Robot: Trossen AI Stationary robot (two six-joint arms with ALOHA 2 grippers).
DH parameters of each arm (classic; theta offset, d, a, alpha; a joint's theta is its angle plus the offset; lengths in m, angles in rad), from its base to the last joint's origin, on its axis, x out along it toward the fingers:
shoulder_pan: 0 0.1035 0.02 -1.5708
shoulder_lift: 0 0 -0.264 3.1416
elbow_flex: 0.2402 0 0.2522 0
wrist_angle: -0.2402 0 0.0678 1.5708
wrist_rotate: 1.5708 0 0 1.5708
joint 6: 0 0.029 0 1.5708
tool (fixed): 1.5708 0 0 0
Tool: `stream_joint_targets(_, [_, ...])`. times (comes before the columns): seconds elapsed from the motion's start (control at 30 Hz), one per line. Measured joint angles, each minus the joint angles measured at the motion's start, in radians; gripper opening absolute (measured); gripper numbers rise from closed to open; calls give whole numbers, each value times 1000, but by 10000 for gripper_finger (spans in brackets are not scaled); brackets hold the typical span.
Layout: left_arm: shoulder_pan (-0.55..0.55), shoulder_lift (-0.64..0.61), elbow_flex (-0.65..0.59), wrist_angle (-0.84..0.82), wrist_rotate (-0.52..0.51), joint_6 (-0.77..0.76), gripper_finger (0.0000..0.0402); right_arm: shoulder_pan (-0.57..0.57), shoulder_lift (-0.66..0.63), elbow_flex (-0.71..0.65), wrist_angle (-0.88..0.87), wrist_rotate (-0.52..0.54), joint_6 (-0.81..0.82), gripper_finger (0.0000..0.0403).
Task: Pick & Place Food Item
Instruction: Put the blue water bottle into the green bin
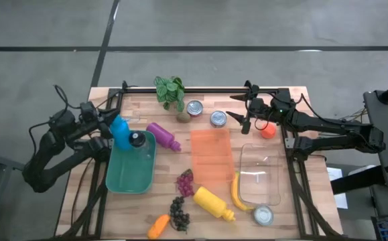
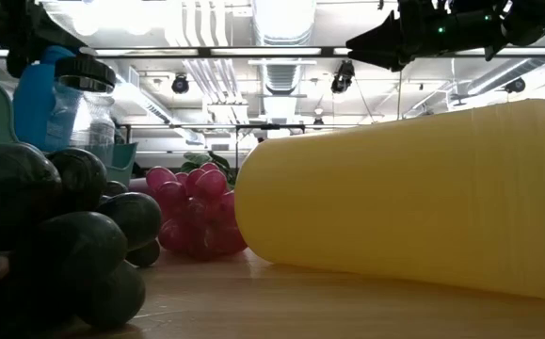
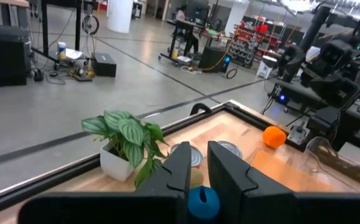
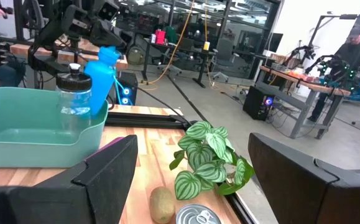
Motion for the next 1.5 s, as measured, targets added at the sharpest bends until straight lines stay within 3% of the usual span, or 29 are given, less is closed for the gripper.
stream_joint_targets(0.27, [0, 1, -9, 30, -8, -63, 40, 0, 0, 0, 0, 0, 0, 305])
stream_joint_targets(1.07, [0, 1, -156, 132, -20, -21, 40, 0, 0, 0, 0, 0, 0, 305])
stream_joint_targets(1.5, [0, 1, -279, 305, -19, 23, 40, 0, 0, 0, 0, 0, 0, 305])
